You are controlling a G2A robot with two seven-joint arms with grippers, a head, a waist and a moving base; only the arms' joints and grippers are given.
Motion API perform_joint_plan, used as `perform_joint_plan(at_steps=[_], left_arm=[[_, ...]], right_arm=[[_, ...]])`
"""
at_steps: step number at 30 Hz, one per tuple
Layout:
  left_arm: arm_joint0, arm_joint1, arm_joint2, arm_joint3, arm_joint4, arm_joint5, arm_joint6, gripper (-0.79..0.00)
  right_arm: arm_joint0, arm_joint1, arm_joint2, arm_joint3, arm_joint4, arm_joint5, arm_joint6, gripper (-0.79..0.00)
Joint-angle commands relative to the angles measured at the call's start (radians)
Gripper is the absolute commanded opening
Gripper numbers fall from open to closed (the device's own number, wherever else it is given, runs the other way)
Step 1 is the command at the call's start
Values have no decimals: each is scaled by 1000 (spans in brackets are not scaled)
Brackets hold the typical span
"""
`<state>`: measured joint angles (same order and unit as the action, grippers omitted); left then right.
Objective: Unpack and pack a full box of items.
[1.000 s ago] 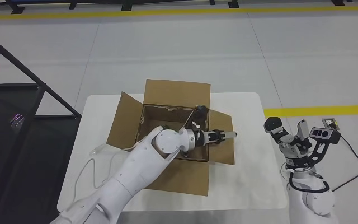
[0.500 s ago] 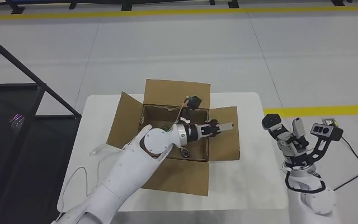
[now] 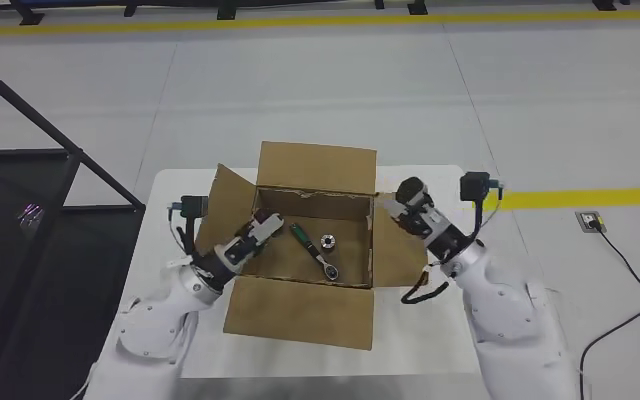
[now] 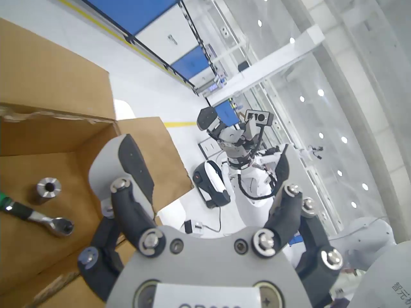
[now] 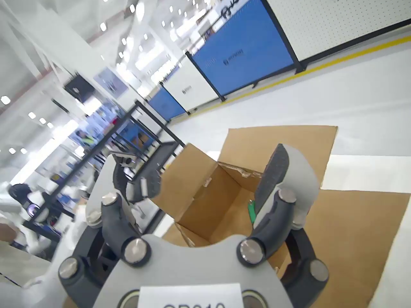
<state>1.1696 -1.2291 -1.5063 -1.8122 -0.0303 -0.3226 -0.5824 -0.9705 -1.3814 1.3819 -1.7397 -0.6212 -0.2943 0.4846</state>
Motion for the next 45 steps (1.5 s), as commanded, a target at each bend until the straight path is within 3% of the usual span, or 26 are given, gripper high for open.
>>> perform_joint_plan(at_steps=[1, 7, 22, 24, 30, 35, 44, 45], left_arm=[[70, 5, -62, -20, -18, -9, 28, 0], [164, 8, -137, -42, -175, -80, 62, 0], [168, 8, -136, -40, -206, -94, 45, 0], [168, 9, -128, -47, -204, -70, 42, 0], [130, 11, -124, -27, -238, -17, 53, 0], [132, 12, -137, -6, -290, -18, 65, 0], [129, 14, -149, 6, -326, -1, 87, 0], [127, 14, -147, 6, -327, 1, 85, 0]], right_arm=[[52, -3, -85, 34, -141, 22, 42, 0], [181, -25, -314, 158, -409, 104, 176, 0], [179, -25, -340, 156, -439, 73, 183, 0], [203, -32, -380, 191, -515, 147, 213, 0], [396, -99, -551, 431, -564, 361, 360, 0], [560, -177, -667, 731, -521, 450, 438, 0], [695, -296, -737, 1095, -355, 416, 395, 0], [702, -304, -736, 1123, -341, 412, 379, -34]])
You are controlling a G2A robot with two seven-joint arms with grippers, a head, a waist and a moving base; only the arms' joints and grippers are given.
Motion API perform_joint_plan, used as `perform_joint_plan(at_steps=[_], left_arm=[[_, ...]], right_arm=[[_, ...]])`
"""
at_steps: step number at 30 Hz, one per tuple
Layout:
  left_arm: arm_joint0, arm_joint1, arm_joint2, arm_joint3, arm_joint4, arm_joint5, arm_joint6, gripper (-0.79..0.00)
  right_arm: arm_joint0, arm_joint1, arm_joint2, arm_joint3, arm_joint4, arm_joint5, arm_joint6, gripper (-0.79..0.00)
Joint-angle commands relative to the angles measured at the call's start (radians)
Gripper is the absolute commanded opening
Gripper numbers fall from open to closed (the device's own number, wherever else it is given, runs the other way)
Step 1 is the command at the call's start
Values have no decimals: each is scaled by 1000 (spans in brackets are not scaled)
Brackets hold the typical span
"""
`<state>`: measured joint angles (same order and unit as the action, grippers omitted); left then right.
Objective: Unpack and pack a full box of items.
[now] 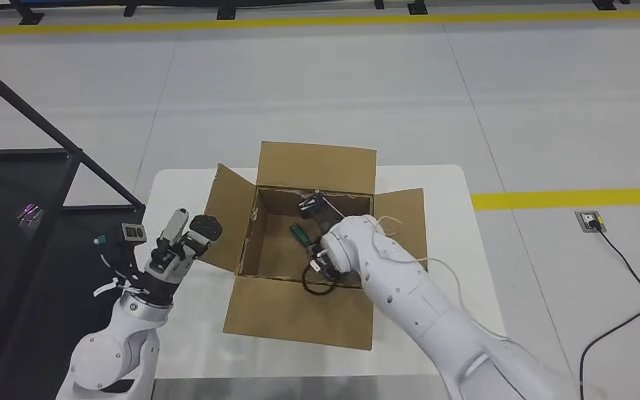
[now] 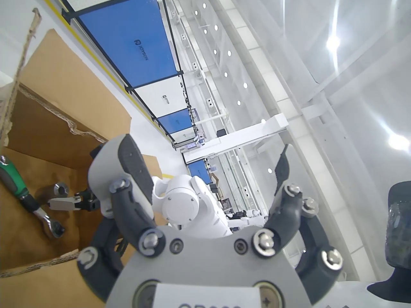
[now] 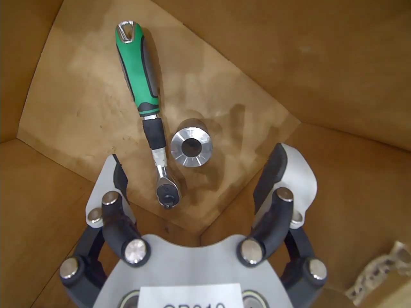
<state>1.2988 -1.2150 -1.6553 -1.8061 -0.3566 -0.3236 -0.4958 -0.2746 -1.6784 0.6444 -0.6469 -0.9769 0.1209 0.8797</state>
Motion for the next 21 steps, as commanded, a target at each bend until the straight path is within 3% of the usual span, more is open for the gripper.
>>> perform_joint_plan(at_steps=[1, 3, 11, 14, 15, 21], left_arm=[[-5, 0, 5, 1, 1, 4, -3, 0], [-11, 1, 12, 2, 11, 9, -4, 0], [-22, 2, 28, 5, 42, 22, 14, 0], [-23, 3, 29, 6, 41, 24, 15, 0], [-24, 3, 29, 7, 41, 25, 16, 0], [-23, 5, 31, 1, 43, 27, 20, 0]], right_arm=[[12, -16, 2, 58, 27, -1, -30, -163], [22, -32, 2, 104, 51, -9, -53, -314], [59, -86, 1, 246, 106, -32, -108, -483], [71, -100, 2, 279, 119, -49, -118, -653], [76, -104, 4, 288, 122, -57, -123, -785], [104, -115, 14, 305, 125, -95, -170, -785]])
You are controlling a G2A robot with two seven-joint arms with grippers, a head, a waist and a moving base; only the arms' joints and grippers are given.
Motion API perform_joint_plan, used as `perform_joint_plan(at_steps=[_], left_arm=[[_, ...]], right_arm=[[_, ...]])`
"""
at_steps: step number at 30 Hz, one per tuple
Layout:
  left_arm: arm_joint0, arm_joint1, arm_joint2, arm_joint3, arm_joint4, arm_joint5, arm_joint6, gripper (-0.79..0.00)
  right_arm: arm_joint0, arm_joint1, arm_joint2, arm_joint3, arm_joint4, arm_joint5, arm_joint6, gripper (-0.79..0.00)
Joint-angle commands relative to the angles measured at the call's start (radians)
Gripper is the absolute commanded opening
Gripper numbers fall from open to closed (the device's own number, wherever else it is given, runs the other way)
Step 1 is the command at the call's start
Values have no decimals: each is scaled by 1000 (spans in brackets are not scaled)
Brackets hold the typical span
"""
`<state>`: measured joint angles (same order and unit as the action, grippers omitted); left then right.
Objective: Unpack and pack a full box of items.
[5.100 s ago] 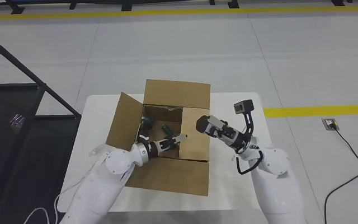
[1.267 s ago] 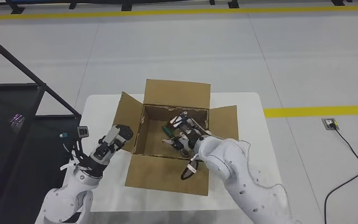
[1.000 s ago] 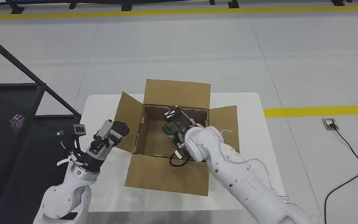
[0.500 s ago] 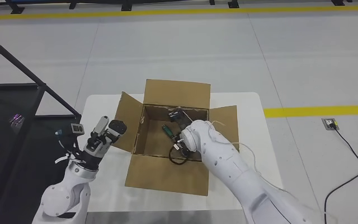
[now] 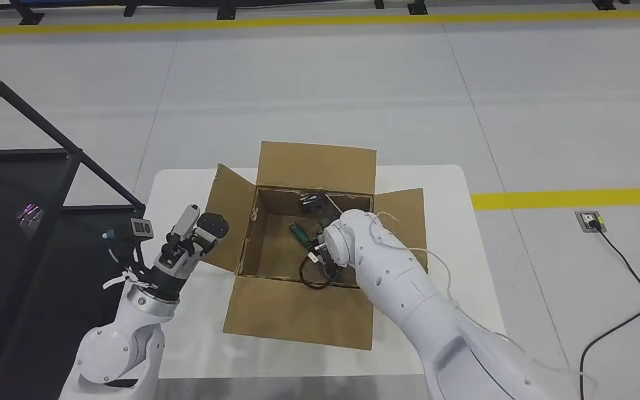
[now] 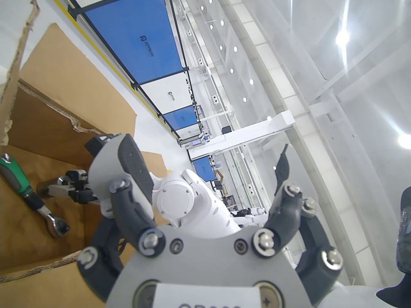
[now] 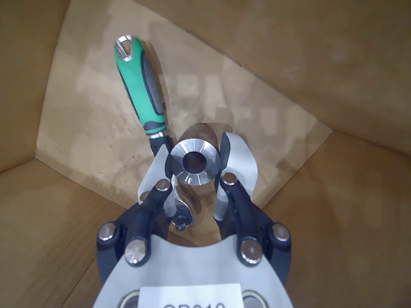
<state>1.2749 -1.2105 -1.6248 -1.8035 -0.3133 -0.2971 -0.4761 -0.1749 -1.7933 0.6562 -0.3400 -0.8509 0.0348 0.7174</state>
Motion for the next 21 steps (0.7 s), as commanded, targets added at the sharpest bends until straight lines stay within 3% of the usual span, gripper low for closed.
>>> perform_joint_plan(at_steps=[1, 7, 12, 15, 18, 21], left_arm=[[1, 1, 0, -2, 1, 0, 1, 0], [1, 2, 1, -4, -2, -2, 5, 0], [-3, 2, 3, -3, -5, 1, 11, 0], [-6, 3, 5, -4, -5, 4, 13, 0], [-9, 3, 8, -4, -4, 6, 16, 0], [-13, 3, 13, -2, -3, 5, 18, 0]], right_arm=[[8, 1, 2, -5, -7, -18, -15, -785], [4, 20, 13, -85, -56, -33, -63, -785], [-57, 71, 59, -247, -116, 16, -118, -785], [-143, 121, 113, -430, -189, 93, -121, -785], [-281, 185, 205, -707, -300, 157, -69, -785], [-463, 247, 324, -1027, -415, 134, 24, -785]])
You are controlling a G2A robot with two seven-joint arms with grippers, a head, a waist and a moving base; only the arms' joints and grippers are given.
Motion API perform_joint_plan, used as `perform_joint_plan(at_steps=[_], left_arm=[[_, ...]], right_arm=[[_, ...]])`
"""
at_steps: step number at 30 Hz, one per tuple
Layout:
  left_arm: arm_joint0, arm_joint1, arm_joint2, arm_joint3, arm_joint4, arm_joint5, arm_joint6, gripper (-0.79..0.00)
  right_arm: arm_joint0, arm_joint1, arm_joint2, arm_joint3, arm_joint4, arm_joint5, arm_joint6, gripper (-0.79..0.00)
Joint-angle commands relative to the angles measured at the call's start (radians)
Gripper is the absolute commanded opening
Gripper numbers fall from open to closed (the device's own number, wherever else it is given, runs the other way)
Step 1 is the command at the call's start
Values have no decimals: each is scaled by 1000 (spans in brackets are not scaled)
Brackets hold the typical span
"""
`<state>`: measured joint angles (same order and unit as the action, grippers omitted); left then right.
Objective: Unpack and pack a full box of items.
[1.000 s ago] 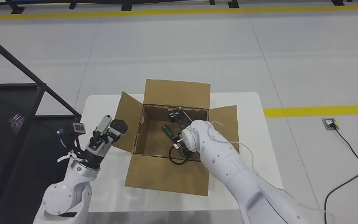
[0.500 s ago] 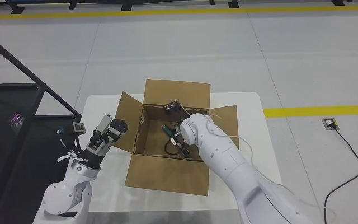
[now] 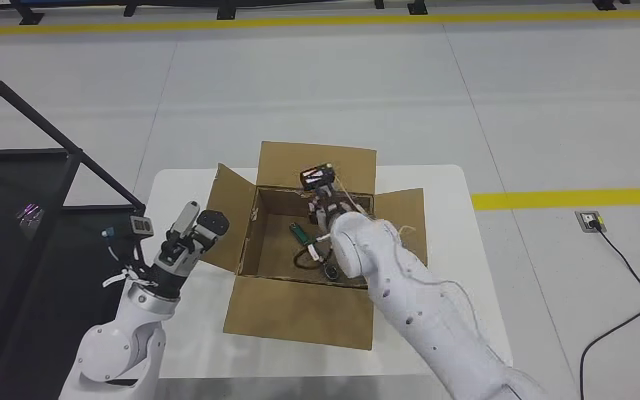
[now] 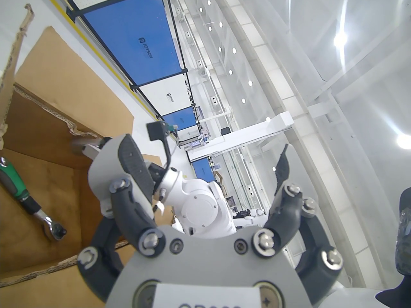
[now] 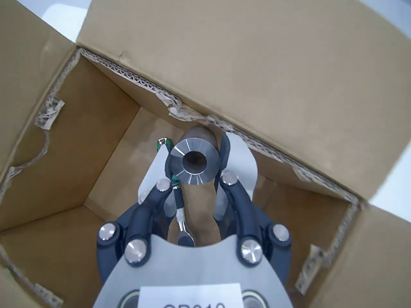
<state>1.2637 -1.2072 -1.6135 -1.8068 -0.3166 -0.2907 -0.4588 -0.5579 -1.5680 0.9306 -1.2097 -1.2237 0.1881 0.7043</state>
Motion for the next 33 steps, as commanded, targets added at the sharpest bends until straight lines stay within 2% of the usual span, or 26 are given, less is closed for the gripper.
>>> perform_joint_plan(at_steps=[1, 3, 6, 11, 14, 19, 21, 27, 33], left_arm=[[-2, 0, 3, 3, -1, 0, 1, 0], [-2, 0, 3, 3, -1, 0, 1, 0], [-2, 0, 3, 3, -1, 0, 1, 0], [-2, 0, 3, 3, -1, 0, 1, 0], [-2, 0, 3, 3, -1, 0, 1, 0], [-2, 0, 3, 3, -1, 0, 1, 0], [-2, 0, 3, 3, -1, 0, 1, 0], [-2, 0, 3, 3, -1, 0, 1, 0], [-2, 0, 3, 3, -1, 0, 1, 0]], right_arm=[[-138, 38, 91, -250, -69, -37, 59, -785], [-237, 60, 163, -394, -115, -49, 84, -785], [-335, 77, 248, -532, -163, 2, 70, -785], [-401, 85, 361, -609, -254, 173, 79, -785], [-366, 87, 404, -535, -371, 286, 153, -785], [-220, 85, 434, -276, -458, 292, 343, -785], [-171, 84, 449, -170, -443, 280, 374, -785], [-102, 88, 525, 53, -324, 208, 328, -785], [-93, 95, 565, 149, -266, 158, 261, -785]])
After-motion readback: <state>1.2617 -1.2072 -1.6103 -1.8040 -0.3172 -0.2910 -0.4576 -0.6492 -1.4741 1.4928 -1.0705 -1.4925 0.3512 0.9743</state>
